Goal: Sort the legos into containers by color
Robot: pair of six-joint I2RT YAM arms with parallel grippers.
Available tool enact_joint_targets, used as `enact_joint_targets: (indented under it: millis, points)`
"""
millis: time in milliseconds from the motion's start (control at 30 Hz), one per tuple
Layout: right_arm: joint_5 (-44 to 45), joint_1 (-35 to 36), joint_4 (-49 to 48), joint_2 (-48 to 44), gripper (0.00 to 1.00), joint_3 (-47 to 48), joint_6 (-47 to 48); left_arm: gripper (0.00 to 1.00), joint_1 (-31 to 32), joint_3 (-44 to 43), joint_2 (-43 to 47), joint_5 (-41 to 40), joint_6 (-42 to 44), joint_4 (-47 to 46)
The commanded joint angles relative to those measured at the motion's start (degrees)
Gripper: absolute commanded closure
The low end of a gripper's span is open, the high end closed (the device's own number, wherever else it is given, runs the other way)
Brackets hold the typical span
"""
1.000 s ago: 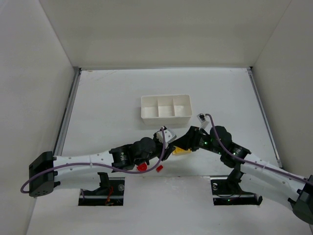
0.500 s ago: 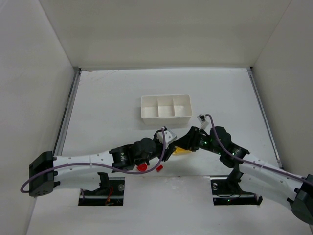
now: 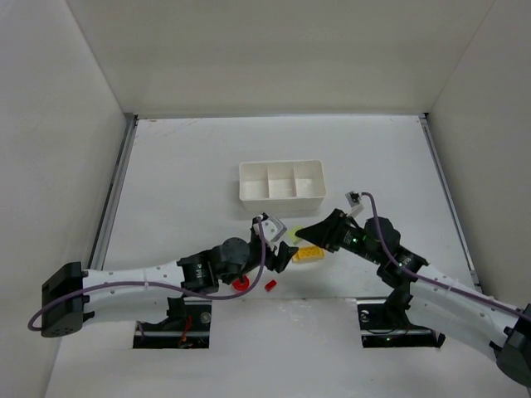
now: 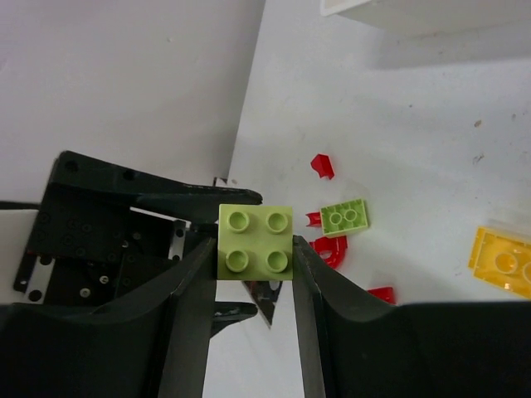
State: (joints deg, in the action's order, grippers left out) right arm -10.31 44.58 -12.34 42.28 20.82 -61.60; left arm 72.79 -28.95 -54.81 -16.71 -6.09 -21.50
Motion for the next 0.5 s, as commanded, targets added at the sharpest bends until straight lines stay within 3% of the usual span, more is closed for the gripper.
enact_joint_targets:
  millis: [0, 300, 467]
  points:
    - [1.87, -0.5, -5.5, -0.88, 0.67, 1.06, -5.1, 0.44, -0.07, 3.45, 2.24, -0.96, -1.64, -11.88]
    - [4.24, -0.41, -6.64, -0.89, 0.66, 2.47, -9.59, 0.46, -0.51, 5.04, 0.14, -0.52, -1.65, -22.26]
    - [3.72, -0.68, -9.19, -0.36, 0.65, 1.07, -10.9, 0.57, -0.59, 5.31, -2.76, -0.69, -1.47, -26.48]
